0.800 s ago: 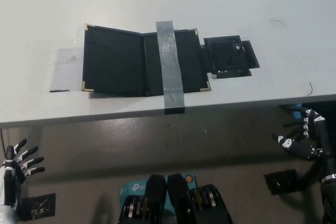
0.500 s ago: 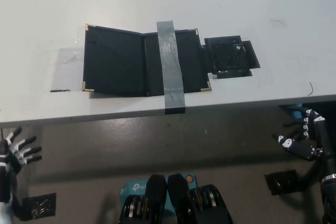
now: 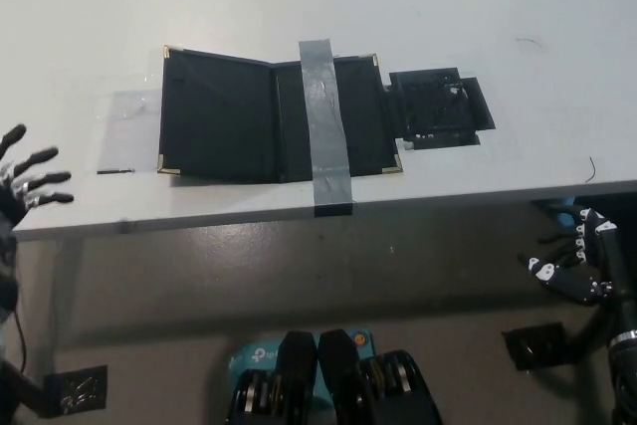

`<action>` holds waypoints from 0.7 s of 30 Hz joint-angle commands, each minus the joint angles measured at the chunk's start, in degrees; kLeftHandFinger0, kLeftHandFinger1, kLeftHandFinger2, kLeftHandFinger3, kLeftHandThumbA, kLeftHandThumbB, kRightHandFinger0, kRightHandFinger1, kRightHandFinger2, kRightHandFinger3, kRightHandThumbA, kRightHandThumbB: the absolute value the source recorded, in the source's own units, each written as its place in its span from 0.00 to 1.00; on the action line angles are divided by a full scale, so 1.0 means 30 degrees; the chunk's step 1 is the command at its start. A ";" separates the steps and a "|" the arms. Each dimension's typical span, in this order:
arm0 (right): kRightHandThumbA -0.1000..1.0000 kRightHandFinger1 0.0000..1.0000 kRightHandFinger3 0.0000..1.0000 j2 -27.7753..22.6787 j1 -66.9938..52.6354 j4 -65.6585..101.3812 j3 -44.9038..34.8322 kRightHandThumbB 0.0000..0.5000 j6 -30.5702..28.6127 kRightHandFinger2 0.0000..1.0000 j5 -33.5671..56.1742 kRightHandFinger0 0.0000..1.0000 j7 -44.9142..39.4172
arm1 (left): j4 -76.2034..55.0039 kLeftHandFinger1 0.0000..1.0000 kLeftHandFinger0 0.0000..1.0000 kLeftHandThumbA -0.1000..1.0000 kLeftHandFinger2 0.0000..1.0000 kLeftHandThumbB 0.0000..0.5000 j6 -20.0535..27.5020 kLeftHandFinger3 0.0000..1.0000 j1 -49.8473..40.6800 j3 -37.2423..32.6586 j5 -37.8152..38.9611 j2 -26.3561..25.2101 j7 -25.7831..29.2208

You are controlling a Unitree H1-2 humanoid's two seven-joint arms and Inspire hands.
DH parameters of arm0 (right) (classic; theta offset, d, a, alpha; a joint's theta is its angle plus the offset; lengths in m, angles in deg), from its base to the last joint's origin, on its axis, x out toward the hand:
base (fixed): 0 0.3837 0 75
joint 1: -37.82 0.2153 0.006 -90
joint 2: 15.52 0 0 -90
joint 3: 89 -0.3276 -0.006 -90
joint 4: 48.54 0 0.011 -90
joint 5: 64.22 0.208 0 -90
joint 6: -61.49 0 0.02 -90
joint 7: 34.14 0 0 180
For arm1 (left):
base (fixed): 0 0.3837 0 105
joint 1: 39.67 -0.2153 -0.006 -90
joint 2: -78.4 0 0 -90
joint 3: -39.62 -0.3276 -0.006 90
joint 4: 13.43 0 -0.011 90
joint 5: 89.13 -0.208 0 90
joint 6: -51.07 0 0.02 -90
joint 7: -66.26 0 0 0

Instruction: The robot uses its left hand to push the cover of the diary kept in the middle of the desk towards the right to close it

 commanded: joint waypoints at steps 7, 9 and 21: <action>0.88 0.32 0.69 -0.0525 0.0043 0.0703 -0.0135 0.21 -0.0127 0.43 0.0025 0.25 -0.0214 | 0.3365 1.00 1.00 1.00 1.00 0.04 -0.4106 1.00 0.3044 0.2690 0.4732 0.2215 0.1658; 0.87 0.32 0.69 -0.0507 0.0089 0.0698 -0.0110 0.19 -0.0082 0.43 -0.0052 0.25 -0.0133 | 0.4135 1.00 1.00 1.00 1.00 0.12 -0.4553 1.00 0.3676 0.3205 0.5718 0.2596 0.2005; 0.88 0.34 0.71 -0.0609 0.0283 0.0667 -0.0092 0.20 -0.0062 0.44 -0.0126 0.27 -0.0137 | 0.8752 1.00 1.00 1.00 1.00 0.25 -0.4554 1.00 0.7469 0.4367 0.7351 0.3446 0.4511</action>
